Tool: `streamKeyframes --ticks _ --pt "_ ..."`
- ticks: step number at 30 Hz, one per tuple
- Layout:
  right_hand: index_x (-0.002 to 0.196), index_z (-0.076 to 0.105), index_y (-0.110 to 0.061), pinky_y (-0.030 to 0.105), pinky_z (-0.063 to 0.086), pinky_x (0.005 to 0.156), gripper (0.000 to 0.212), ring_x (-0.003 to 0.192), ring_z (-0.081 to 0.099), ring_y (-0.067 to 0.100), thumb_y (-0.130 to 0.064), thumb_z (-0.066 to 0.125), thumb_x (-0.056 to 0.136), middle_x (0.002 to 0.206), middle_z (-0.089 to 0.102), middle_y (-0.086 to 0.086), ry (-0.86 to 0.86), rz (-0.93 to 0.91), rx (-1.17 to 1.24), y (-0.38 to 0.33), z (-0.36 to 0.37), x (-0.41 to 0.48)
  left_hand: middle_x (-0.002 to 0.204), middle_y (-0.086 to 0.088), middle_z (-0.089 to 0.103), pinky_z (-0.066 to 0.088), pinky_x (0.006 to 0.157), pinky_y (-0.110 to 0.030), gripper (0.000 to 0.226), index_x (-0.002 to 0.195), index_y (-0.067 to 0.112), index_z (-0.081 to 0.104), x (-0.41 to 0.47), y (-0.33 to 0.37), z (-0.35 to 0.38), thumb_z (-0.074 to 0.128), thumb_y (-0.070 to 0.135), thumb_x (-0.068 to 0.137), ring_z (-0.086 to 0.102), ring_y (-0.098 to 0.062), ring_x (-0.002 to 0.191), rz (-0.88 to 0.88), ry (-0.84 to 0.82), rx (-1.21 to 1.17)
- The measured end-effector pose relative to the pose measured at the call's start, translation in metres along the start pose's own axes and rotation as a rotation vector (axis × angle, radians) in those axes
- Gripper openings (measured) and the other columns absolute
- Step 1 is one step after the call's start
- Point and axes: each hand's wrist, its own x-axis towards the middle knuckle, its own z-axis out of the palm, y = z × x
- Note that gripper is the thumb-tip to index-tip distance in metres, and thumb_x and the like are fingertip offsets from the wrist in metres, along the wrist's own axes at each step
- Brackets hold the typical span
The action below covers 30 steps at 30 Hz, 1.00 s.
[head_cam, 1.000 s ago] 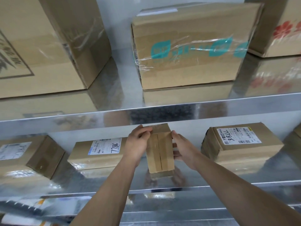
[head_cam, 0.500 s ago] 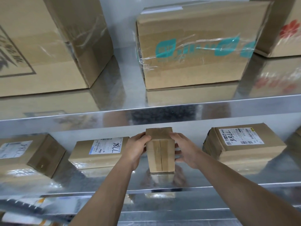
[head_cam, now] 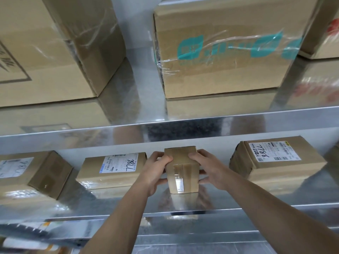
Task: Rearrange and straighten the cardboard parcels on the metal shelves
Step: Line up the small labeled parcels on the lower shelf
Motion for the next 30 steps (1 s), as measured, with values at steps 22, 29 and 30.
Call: streamKeyframes --ticks 22,29,30 --pt "0.124 0.059 -0.023 0.050 0.052 0.096 0.046 0.111 0.061 0.032 -0.060 0.045 0.101 0.124 0.060 0.012 0.050 0.032 0.049 -0.005 -0.005 -0.006 0.091 -0.010 0.068 0.063 0.077 -0.048 0.013 0.105 0.013 0.064 0.004 0.003 -0.008 0.057 0.022 0.098 0.068 -0.028 0.085 -0.025 0.059 -0.143" --pt "0.097 0.062 -0.004 0.020 0.052 0.055 0.041 0.084 0.060 0.021 -0.038 0.043 0.110 0.092 0.057 0.008 0.103 0.184 -0.105 0.002 -0.008 -0.015 0.124 -0.015 0.069 0.061 0.077 -0.040 0.029 0.123 0.011 0.065 0.005 -0.020 -0.011 0.046 0.019 0.103 0.070 -0.031 0.106 -0.121 0.057 -0.236" --pt "0.092 0.060 -0.008 0.019 0.048 0.049 0.040 0.075 0.058 0.017 -0.041 0.044 0.109 0.088 0.055 0.004 0.085 0.200 -0.124 -0.001 -0.006 -0.019 0.124 -0.016 0.070 0.061 0.080 -0.041 0.030 0.122 0.011 0.066 0.004 -0.023 -0.008 0.044 0.019 0.103 0.070 -0.030 0.107 -0.131 0.052 -0.226"
